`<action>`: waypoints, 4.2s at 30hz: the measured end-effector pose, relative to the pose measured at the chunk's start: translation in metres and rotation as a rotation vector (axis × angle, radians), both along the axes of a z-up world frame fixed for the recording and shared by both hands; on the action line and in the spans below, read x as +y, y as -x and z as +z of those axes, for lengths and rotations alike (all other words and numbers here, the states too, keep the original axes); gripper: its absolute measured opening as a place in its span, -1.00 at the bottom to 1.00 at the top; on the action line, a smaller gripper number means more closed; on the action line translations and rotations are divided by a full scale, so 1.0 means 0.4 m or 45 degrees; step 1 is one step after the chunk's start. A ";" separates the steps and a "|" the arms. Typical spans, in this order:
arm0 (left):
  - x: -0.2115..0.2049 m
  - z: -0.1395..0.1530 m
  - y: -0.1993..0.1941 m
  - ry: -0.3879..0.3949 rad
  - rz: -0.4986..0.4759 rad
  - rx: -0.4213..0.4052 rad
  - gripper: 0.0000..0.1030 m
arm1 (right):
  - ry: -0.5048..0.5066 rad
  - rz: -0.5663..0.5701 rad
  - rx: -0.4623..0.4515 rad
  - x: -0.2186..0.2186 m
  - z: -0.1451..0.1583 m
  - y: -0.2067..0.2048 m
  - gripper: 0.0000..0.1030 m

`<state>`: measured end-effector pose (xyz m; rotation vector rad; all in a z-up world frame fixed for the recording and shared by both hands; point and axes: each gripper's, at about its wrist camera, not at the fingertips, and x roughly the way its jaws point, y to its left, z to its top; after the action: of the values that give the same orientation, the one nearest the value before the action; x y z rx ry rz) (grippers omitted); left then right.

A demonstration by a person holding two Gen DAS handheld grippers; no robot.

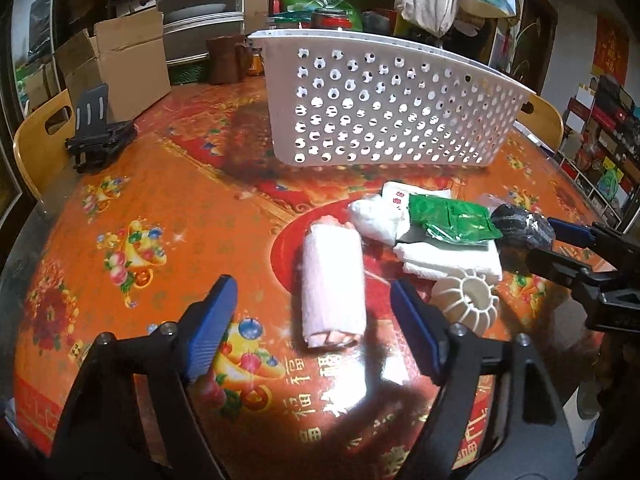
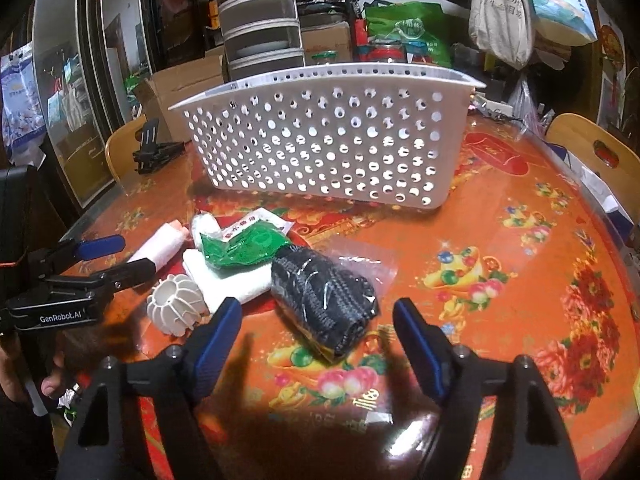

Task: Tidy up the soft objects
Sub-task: 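Grasp the rolled pink towel with the left tool while the right tool grasps the black bundle, then carry both items into the white basket and open both tools, then withdraw both tools from the basket back toward the remaining items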

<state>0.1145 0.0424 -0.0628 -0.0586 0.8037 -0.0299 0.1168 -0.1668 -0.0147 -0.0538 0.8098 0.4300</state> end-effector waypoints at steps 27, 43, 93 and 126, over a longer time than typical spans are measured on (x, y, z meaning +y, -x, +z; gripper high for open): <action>-0.001 0.041 0.035 -0.012 0.002 -0.059 -0.43 | -0.044 -0.008 -0.060 -0.046 0.043 0.026 -0.07; 0.009 0.236 0.029 -0.008 0.004 -0.191 -0.43 | -0.102 0.010 -0.212 -0.071 0.212 -0.001 -0.08; -0.048 0.276 -0.598 -0.042 -0.006 0.172 -0.23 | 0.250 -0.047 0.152 0.075 0.166 -0.581 0.09; -0.026 0.500 -0.221 -0.051 0.017 -0.165 1.00 | 0.089 -0.105 -0.082 -0.018 0.338 -0.352 1.00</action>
<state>0.2030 0.0319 0.1373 -0.0242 0.6741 -0.0047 0.2578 -0.1739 0.1205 -0.0984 0.7607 0.3208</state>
